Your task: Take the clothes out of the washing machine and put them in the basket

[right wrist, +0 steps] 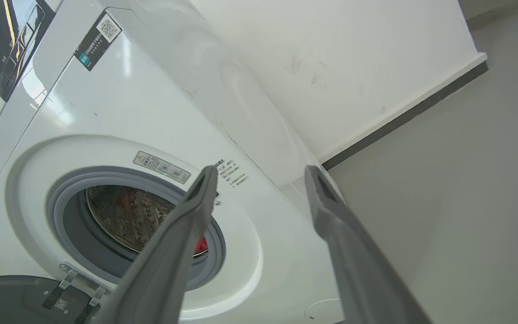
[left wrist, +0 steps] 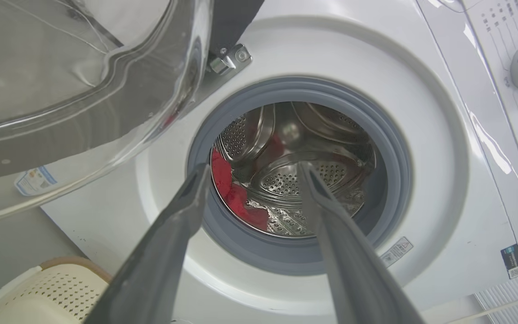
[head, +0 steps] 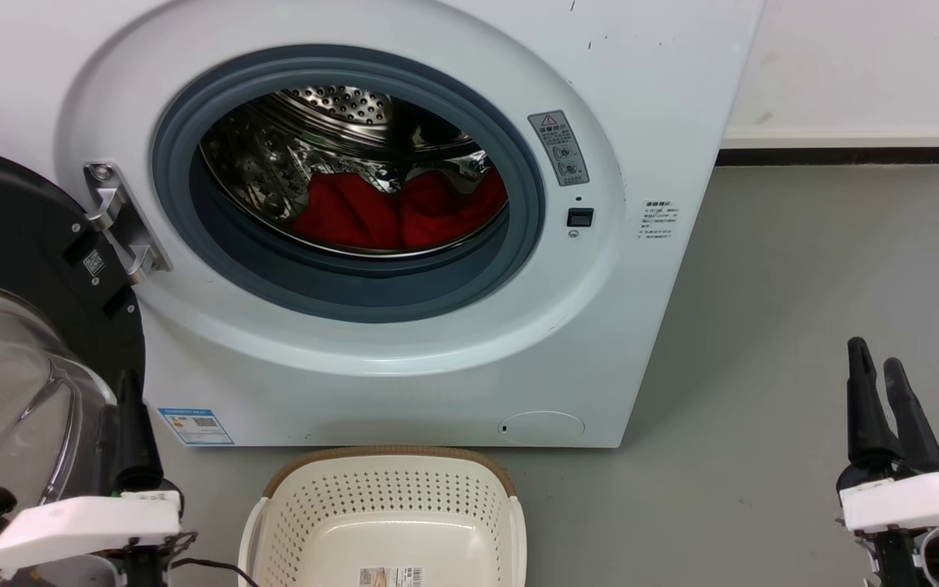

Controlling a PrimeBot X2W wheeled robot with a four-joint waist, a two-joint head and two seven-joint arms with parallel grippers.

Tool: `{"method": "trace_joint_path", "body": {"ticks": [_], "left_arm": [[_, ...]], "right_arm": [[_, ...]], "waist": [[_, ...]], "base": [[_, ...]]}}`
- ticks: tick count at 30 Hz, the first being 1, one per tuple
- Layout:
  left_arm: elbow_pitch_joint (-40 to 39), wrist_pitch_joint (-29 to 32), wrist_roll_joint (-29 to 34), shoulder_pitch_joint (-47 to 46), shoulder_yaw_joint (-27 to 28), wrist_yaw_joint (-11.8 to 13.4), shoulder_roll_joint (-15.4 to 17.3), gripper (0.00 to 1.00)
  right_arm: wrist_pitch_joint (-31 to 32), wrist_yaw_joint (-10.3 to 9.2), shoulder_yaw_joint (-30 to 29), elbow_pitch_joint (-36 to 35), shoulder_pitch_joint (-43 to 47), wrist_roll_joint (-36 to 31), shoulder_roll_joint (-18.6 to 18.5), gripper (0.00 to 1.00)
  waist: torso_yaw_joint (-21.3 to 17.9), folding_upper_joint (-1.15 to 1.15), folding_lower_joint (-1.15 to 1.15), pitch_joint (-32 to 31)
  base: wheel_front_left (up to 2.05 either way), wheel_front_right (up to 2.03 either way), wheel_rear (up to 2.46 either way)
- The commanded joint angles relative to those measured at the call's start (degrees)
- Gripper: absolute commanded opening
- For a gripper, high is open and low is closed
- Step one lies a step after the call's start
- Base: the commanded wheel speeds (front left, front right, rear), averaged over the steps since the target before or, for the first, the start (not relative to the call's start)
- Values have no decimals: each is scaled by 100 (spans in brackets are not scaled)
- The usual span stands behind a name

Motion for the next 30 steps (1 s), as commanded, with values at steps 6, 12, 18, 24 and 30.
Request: {"method": "trace_joint_path", "body": {"ticks": [6, 12, 18, 24, 30], "left_arm": [[-455, -148, 1061, 113, -412, 260, 21, 100], [-575, -252, 1819, 176, -694, 295, 21, 100], [-659, -350, 2431, 261, -885, 413, 22, 100], [-438, -440, 2913, 322, -984, 590, 23, 100], [-387, -542, 3462, 373, -1225, 713, 132, 100]], "right_arm": [[-154, 1, 105, -365, 56, -820, -29, 100], [-257, 1, 165, -507, 121, -1311, -29, 100], [-359, 1, 286, -660, 169, -1834, -30, 100], [-448, 1, 342, -722, 244, -2335, -30, 100], [-553, 1, 386, -478, 373, -2850, -31, 100]], "waist": [[-19, 0, 0, 15], [-37, 0, 0, 35], [-41, 0, 0, 43], [-25, 0, 0, 38], [-8, 0, 0, 39]], "base": [[0, 0, 0], [0, 0, 0], [0, 0, 0], [0, 0, 0], [0, 0, 0]]}}
